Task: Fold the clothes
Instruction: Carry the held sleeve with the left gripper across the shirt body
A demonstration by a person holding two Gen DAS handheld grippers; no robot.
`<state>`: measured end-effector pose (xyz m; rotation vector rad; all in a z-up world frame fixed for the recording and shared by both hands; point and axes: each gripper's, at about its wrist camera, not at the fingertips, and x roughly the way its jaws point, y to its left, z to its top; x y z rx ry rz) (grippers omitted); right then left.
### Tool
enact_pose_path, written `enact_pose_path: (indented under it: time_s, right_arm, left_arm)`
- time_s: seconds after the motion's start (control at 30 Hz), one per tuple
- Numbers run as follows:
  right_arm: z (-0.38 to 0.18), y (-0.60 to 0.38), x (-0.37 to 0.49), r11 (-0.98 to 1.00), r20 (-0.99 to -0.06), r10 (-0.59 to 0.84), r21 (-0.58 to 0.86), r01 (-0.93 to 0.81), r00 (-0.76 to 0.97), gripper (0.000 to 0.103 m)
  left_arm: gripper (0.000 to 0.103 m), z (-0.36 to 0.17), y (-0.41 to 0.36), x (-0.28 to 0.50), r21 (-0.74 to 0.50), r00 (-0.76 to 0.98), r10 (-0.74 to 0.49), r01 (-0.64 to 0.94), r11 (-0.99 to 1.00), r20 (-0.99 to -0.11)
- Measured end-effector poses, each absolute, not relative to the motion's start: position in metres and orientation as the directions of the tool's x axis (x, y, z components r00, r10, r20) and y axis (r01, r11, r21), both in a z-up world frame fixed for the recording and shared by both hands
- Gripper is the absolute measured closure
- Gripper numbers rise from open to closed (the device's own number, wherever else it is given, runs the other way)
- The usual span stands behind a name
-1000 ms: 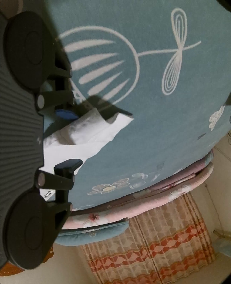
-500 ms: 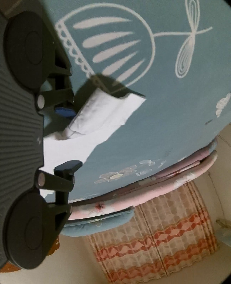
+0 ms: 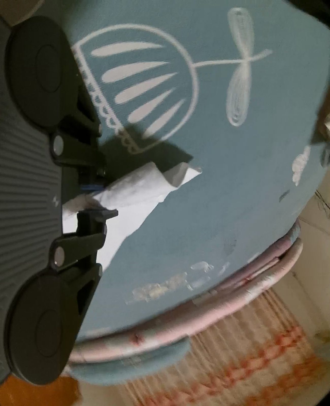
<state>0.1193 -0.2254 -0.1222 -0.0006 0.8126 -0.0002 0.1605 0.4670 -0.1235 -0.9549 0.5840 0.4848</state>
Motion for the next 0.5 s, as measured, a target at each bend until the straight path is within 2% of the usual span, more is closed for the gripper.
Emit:
enact_pose_path:
  time_s: [0.17,0.33,0.5]
  right_arm:
    - [-0.122,-0.226,0.118,1.000,-0.719,0.003,0.000,-0.004,0.695,0.000]
    - [-0.119,-0.225,0.119,1.000,-0.730,0.000,-0.011,-0.012,0.684,0.000]
    - [-0.105,-0.211,0.120,0.993,-0.724,0.050,-0.038,-0.112,0.689,0.000]
  left_arm:
    - [0.094,-0.088,0.446,0.179,-0.505,0.715,0.152,-0.611,0.610,-0.682]
    - [0.095,-0.043,0.418,0.202,-0.448,0.727,0.149,-0.557,0.700,-0.670]
    - [0.095,-0.001,0.377,0.225,-0.399,0.749,0.124,-0.477,0.783,-0.650]
